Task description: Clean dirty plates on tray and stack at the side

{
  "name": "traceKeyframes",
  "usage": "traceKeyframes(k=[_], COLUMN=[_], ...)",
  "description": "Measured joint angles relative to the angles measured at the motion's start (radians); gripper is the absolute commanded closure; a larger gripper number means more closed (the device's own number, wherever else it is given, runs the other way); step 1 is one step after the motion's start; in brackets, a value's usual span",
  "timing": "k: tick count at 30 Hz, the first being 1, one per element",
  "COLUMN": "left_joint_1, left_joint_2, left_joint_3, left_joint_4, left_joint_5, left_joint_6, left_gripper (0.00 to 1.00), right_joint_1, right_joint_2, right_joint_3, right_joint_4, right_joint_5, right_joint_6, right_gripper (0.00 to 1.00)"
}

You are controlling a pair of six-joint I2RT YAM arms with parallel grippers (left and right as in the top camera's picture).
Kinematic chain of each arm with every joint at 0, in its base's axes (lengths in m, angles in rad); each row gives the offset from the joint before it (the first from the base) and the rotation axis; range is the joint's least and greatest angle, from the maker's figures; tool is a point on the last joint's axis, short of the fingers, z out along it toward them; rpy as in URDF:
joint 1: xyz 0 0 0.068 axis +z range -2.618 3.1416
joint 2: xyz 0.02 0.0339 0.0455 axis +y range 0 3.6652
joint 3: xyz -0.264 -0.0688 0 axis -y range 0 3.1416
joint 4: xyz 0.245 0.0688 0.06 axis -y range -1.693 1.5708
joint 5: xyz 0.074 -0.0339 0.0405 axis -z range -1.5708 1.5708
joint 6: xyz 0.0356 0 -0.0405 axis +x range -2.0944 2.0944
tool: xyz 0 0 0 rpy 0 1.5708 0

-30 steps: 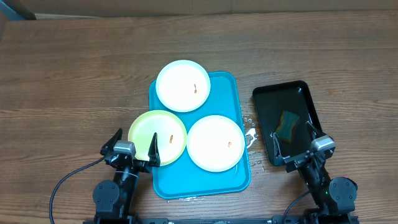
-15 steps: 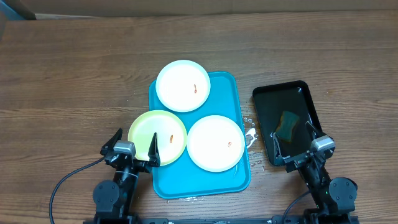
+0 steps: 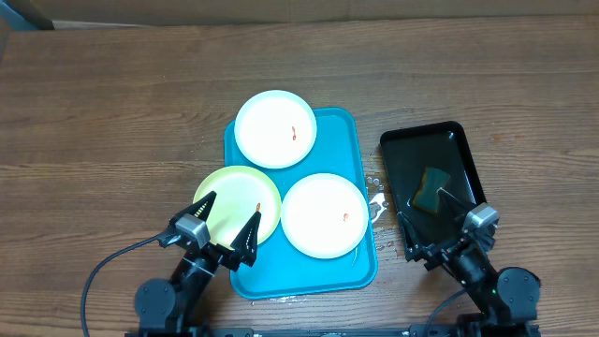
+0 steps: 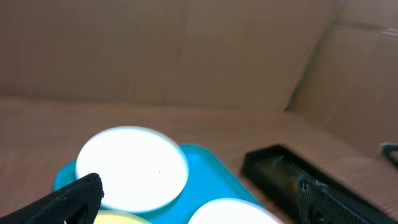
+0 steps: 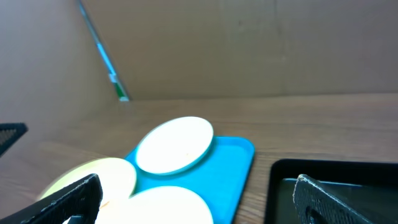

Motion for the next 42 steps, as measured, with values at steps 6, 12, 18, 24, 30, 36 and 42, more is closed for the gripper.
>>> traceKeyframes(k=[6, 12, 18, 24, 30, 36, 42], left_joint_1=[0.0, 0.0, 0.0, 0.0, 0.0, 0.0, 0.0], left_joint_2=[0.106, 0.478, 0.782, 0.911, 0.939, 0.918, 0.916], left_joint_3=[0.4, 0.862, 1.118, 1.129, 1.129, 1.129, 1.13], left_joint_4=[-0.214, -0.696, -0.995, -1.085, -1.168, -1.243, -1.271], left_joint_5=[0.043, 0.055, 0.068, 0.165, 0.201, 0.135, 0.085], left_joint_6=[0.015, 0.061, 0.087, 0.087, 0.171, 0.219, 0.224], left_gripper=[0.0, 0.0, 0.0, 0.01, 0.16, 0.15, 0.13], right_joint_1=[0.0, 0.0, 0.0, 0.0, 0.001, 0.03, 0.126], right_joint_2=[0.103, 0.477, 0.737, 0.883, 1.05, 1.218, 1.297], right_joint_3=[0.44, 0.932, 1.104, 1.104, 1.065, 0.956, 0.853], right_joint_4=[-0.381, -0.816, -0.89, -0.949, -1.03, -1.005, -0.869], right_joint_5=[-0.025, 0.016, -0.009, -0.058, 0.09, 0.147, 0.288], right_joint_6=[0.002, -0.025, -0.033, -0.031, 0.072, 0.123, 0.214], right_gripper=[0.0, 0.0, 0.0, 0.0, 0.09, 0.19, 0.37])
